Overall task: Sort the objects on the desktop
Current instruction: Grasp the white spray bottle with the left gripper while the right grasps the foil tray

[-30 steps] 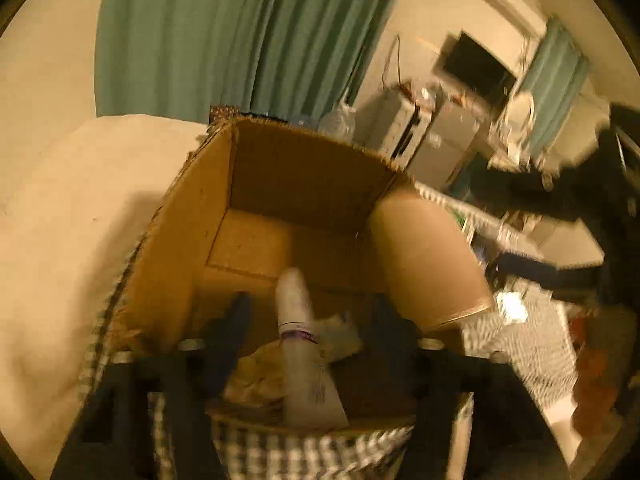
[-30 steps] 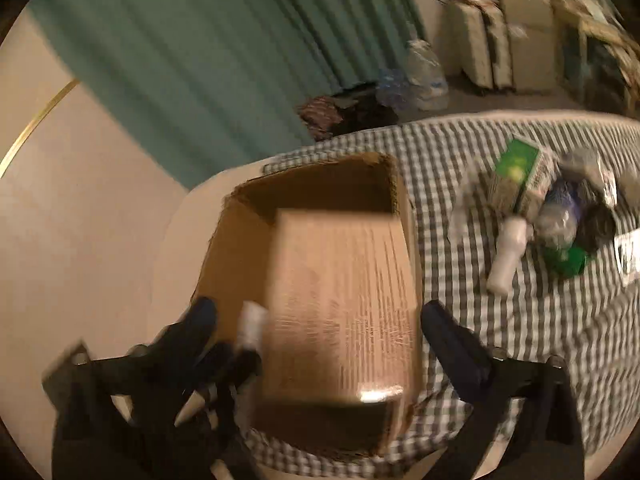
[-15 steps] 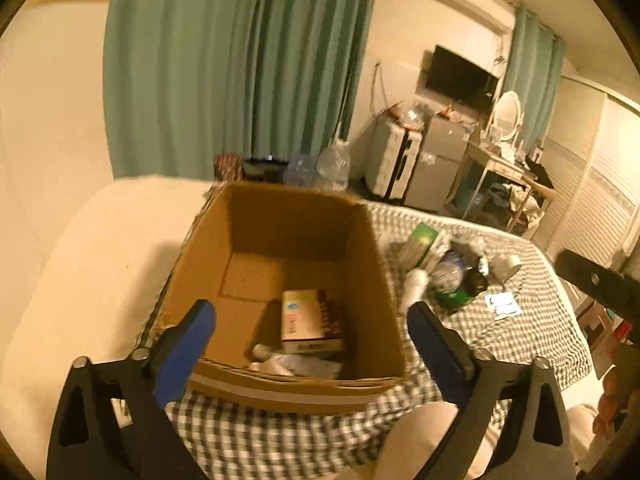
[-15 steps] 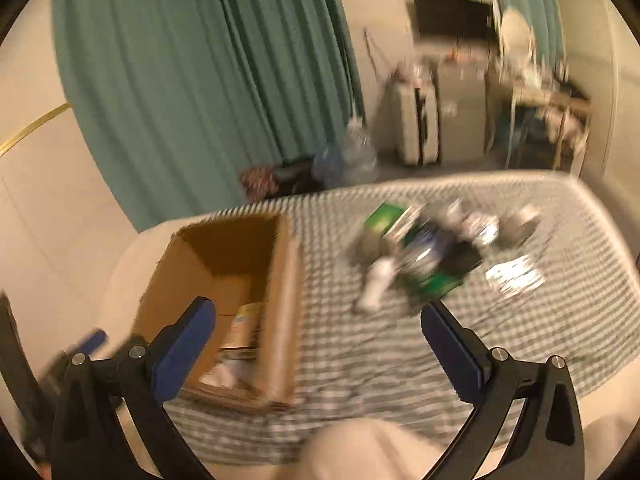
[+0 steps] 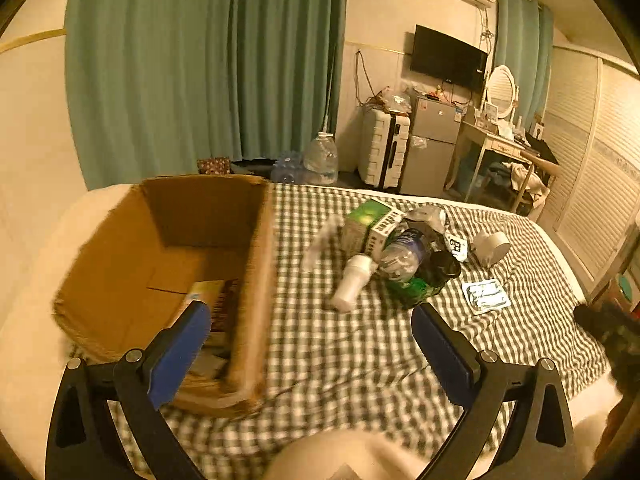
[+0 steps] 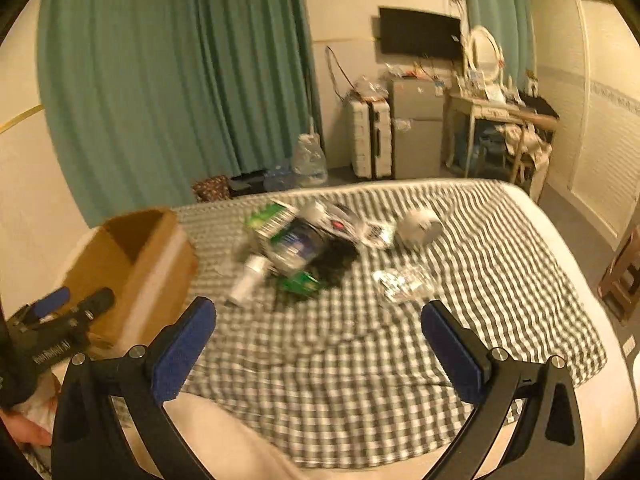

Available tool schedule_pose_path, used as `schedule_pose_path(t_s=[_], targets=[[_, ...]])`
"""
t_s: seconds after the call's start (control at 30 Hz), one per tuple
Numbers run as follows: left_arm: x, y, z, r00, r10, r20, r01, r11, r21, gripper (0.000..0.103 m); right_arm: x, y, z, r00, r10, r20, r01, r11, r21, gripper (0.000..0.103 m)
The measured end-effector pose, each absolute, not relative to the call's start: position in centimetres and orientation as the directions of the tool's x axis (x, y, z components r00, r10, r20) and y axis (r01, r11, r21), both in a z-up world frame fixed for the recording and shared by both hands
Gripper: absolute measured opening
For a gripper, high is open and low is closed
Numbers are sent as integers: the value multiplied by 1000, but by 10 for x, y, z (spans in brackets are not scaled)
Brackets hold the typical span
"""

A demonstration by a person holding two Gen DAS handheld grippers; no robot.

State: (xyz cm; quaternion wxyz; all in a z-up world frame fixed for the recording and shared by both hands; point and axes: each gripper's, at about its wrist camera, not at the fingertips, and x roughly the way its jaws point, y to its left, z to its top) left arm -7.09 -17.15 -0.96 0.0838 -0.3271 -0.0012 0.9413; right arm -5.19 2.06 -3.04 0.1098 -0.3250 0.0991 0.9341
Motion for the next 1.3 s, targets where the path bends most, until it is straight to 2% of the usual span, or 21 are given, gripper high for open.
schedule_pose_path(t_s=[0.2,0.4,0.53,0.67,0.83,0.97,1.1,1.13,1.2,1.23,1.27,1.3], targets=[[-99,-124,-42,-736,185,-651,-174,-981,-82,103,-58,80,-98,-689,84,-719,-329,-921,208,103],[-154,-86,-87,-638,138,-757,-171,-985,-35,103,-85,114,-126,-677,100,-729,-358,-910,209,103],[-199,-73,-117,-601,52,-798,-111,-994,18,103,-118,128,-140,-664,108,-740,-350,-919,180,103],[-234,-68,-146,-583,-19,-812,-62,-996,68,103,-160,137,-159,-633,108,-766,-326,-935,138,103],[-261,-64,-188,-567,-121,-815,-68,-979,193,103,-197,148,-181,-596,101,-797,-310,-944,112,103],[-269,-68,-197,-575,-95,-813,-60,-986,157,102,-225,150,-199,-560,127,-819,-280,-959,43,103],[-266,-66,-197,-600,-88,-795,-75,-983,165,96,-240,156,-218,-523,121,-844,-309,-950,55,103],[-264,-63,-197,-610,-97,-786,-82,-979,185,92,-239,155,-218,-533,129,-836,-310,-949,51,103],[-261,-50,-195,-630,-91,-771,-123,-969,215,72,-236,151,-219,-533,150,-833,-305,-952,24,101],[-257,-45,-193,-635,-77,-768,-152,-963,222,49,-234,150,-218,-535,158,-830,-308,-951,18,97],[-254,-38,-193,-638,-82,-765,-176,-952,249,40,-229,150,-217,-535,151,-831,-310,-950,27,97],[-251,-35,-193,-642,-93,-761,-186,-944,272,39,-224,151,-216,-536,148,-831,-314,-949,34,97]])
